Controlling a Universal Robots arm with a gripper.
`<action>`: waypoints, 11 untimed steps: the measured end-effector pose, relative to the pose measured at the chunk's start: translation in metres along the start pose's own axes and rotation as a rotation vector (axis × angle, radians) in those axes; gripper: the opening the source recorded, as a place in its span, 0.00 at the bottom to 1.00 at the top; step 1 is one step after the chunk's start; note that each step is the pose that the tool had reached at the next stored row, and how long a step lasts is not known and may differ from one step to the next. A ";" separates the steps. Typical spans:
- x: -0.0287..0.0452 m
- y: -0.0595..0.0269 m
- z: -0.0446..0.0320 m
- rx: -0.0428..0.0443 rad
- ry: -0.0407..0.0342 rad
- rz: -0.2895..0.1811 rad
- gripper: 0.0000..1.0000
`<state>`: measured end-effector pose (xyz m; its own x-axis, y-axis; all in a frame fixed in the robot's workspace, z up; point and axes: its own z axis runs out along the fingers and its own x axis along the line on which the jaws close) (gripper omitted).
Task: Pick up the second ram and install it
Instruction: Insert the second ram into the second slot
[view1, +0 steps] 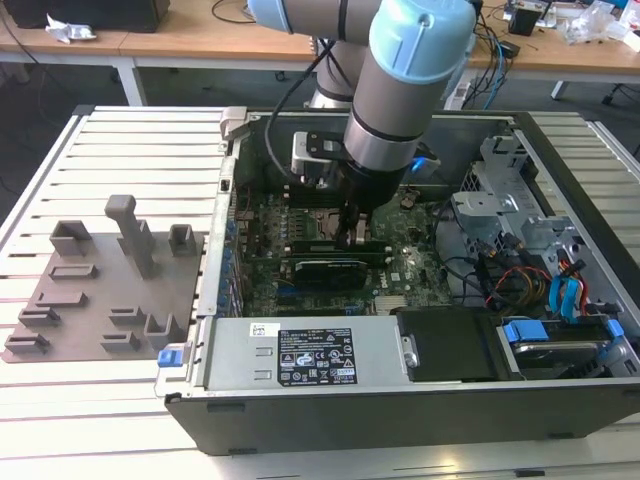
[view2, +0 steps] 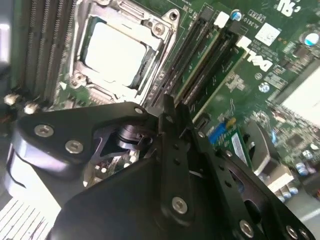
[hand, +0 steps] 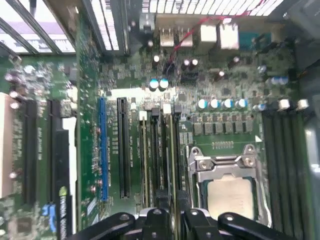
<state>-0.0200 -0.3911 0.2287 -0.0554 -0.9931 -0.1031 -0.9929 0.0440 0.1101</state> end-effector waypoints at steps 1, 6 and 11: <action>-0.0017 0.0009 -0.0067 0.0002 -0.0001 0.000 0.21; -0.0110 0.0045 -0.0371 0.0012 0.0104 0.001 0.10; -0.0111 0.0047 -0.0383 0.0012 0.0105 0.001 0.10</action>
<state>-0.0200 -0.3841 0.2682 -0.0555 -0.9942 -0.0926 -0.9930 0.0453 0.1090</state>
